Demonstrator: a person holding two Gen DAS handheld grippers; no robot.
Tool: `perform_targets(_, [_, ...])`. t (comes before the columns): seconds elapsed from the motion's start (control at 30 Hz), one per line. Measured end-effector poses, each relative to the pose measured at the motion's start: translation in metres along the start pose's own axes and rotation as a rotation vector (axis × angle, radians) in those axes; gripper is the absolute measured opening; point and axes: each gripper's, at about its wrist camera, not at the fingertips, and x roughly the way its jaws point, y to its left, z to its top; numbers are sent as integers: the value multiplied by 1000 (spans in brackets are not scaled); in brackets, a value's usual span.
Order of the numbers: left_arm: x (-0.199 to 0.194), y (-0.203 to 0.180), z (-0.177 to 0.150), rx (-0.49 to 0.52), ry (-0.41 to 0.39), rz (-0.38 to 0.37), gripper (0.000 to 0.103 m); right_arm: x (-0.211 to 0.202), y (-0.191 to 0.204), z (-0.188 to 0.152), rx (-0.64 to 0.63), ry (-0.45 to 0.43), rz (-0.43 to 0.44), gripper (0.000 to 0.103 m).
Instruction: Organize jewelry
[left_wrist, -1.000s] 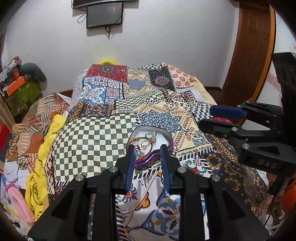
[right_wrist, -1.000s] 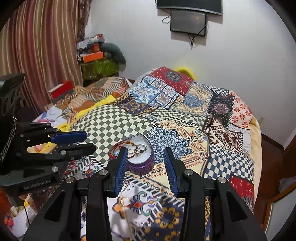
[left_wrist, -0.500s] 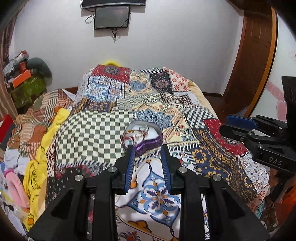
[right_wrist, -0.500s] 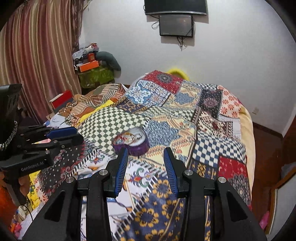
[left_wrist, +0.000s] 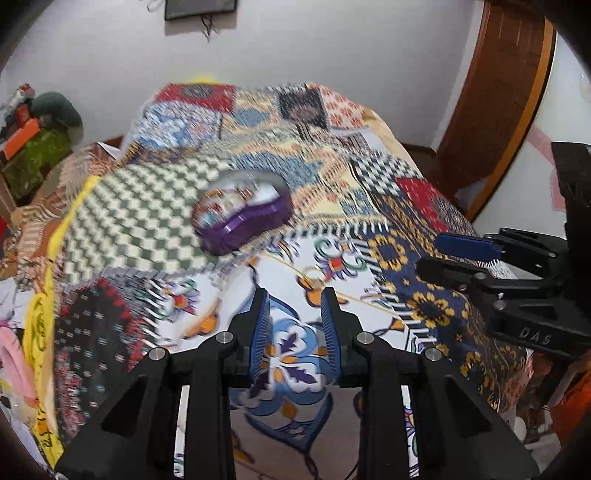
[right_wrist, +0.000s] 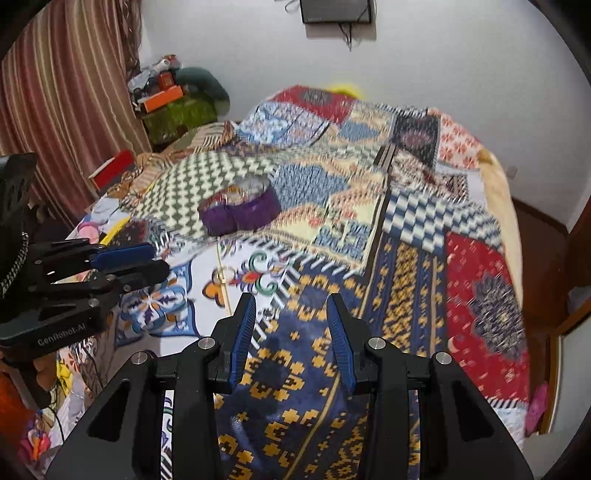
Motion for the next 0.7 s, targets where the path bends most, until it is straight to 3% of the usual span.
perform_targets(0.23, [15,-2,-11,-7,27,-22,28,22,8,-10,-10,51,36,36])
perform_targets(0.5, [26,1,-9,-8,12,-25,28,31,9,-8,-12,25,50,36])
perform_targets(0.7, [31,0,-8,0,6,-22,28,36,19,-8,-78,29,15,15])
